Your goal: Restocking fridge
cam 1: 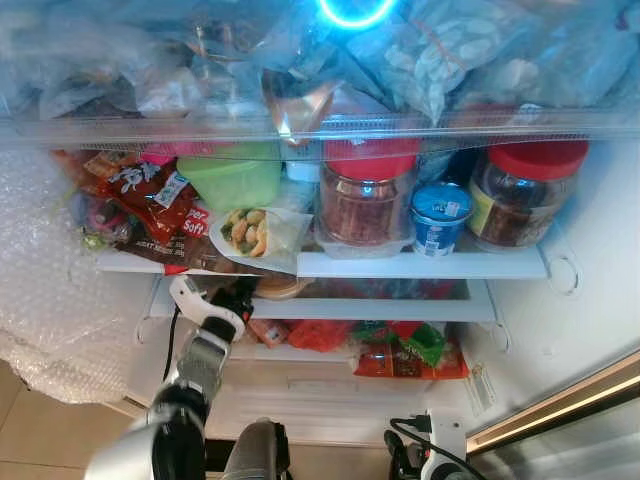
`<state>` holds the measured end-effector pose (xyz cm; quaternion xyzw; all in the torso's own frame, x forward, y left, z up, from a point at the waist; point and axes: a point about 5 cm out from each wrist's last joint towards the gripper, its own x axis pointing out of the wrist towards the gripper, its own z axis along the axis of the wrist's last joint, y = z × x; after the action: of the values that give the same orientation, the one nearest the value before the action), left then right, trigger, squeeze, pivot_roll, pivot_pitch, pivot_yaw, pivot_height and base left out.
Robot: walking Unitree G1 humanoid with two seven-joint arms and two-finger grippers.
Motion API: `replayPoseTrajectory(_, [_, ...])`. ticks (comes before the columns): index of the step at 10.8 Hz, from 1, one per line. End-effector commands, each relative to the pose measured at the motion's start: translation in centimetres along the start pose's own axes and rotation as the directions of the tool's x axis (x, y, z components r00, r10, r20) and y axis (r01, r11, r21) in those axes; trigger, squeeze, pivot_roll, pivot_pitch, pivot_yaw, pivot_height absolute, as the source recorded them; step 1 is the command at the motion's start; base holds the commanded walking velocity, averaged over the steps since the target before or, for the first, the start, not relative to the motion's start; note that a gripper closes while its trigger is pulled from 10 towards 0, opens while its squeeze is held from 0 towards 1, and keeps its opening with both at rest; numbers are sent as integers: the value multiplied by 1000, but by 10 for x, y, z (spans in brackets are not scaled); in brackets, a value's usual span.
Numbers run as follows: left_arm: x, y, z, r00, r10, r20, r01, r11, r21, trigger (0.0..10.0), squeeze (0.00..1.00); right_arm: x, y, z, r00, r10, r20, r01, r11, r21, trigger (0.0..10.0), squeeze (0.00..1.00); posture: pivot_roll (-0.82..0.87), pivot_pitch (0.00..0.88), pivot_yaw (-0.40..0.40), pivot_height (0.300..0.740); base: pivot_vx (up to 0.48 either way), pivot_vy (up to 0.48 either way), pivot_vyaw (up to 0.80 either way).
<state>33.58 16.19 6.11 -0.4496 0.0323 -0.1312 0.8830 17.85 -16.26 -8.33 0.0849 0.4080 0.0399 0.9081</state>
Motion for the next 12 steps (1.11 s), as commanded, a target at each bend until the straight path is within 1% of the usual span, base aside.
replayPoseTrajectory(1, [-4,1,-2,999,-22,-23,23,999,44,10000,0,-10,0,-37,991,-7,-136,12,999,36,10000,0,37,142,76,633,0,0,0])
replayPoseTrajectory(2, [-8,1,-1,998,-48,-32,50,996,68,10000,0,-10,0,-37,991,-7,-136,12,999,35,10000,0,40,143,78,633,0,0,0])
replayPoseTrajectory(4, [-19,2,-2,994,-82,-71,93,982,166,10000,0,-10,0,-36,991,-5,-135,10,999,32,10000,0,45,144,77,633,0,0,0])
replayPoseTrajectory(5, [-26,1,-3,992,-91,-90,109,969,222,10000,0,-10,0,-36,991,-5,-134,10,999,32,10000,0,46,146,77,633,0,0,0])
replayPoseTrajectory(6, [-35,-3,-3,990,-113,-85,130,962,238,10000,0,-10,-1,-36,991,-5,-134,9,999,31,10000,0,48,147,76,633,0,0,0])
replayPoseTrajectory(7, [-38,-6,-3,989,-125,-86,142,958,249,10000,0,-10,-1,-36,991,-5,-133,9,999,32,10000,0,50,148,74,633,0,0,0])
replayPoseTrajectory(8, [-44,-16,-4,980,-161,-117,189,936,298,10000,0,-10,-1,-36,991,-3,-134,7,1000,29,10000,0,50,146,73,633,0,0,0])
replayPoseTrajectory(9, [-49,-21,-6,977,-167,-131,201,925,322,10000,0,-10,-2,-36,991,-4,-134,7,1000,29,10000,0,54,145,73,633,0,0,0])
replayPoseTrajectory(11, [-51,-21,-4,985,-132,-115,162,937,310,10000,0,-10,-2,-36,991,-1,-136,5,1000,26,10000,0,54,146,71,633,0,0,0])
replayPoseTrajectory(12, [-52,-23,-5,985,-127,-119,159,937,311,10000,0,-10,-2,-36,991,-1,-136,4,1000,25,10000,0,56,144,72,633,0,0,0])
